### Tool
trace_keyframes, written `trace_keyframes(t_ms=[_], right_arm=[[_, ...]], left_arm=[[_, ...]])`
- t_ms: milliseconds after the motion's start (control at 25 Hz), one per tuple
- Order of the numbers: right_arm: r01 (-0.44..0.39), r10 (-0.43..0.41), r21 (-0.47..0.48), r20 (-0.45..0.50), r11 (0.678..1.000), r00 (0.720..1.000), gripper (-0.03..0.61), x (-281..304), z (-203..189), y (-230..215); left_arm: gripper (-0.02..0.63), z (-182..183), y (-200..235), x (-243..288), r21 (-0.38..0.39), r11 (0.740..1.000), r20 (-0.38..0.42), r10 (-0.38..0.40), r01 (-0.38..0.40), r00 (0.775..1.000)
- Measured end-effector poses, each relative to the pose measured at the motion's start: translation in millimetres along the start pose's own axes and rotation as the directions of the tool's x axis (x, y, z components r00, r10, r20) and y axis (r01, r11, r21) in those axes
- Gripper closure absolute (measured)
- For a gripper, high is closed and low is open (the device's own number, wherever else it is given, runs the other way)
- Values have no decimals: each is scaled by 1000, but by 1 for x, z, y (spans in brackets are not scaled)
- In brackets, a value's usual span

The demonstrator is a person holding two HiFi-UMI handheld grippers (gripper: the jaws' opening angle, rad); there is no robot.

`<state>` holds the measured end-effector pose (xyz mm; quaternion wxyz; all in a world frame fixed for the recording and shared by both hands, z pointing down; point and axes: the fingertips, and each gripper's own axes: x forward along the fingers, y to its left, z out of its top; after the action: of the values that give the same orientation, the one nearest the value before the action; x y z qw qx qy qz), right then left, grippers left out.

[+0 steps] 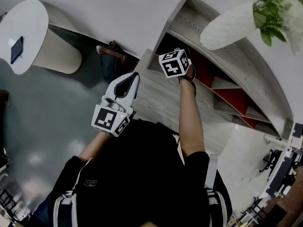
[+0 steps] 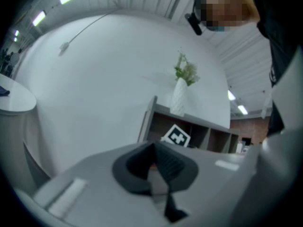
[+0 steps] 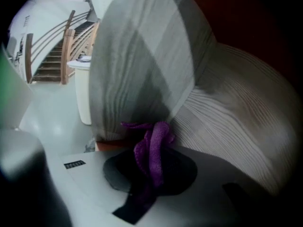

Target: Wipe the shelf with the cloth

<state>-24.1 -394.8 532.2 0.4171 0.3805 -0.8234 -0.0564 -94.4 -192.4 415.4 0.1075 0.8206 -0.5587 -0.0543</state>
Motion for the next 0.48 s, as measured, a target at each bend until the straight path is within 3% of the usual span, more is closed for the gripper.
trace_keyframes(t_ms=[480], right_arm=[[-100, 105, -94, 50, 990, 993, 529, -30, 1, 52]], left_arm=[[611, 1, -7, 2, 1, 999, 9, -39, 39, 999]])
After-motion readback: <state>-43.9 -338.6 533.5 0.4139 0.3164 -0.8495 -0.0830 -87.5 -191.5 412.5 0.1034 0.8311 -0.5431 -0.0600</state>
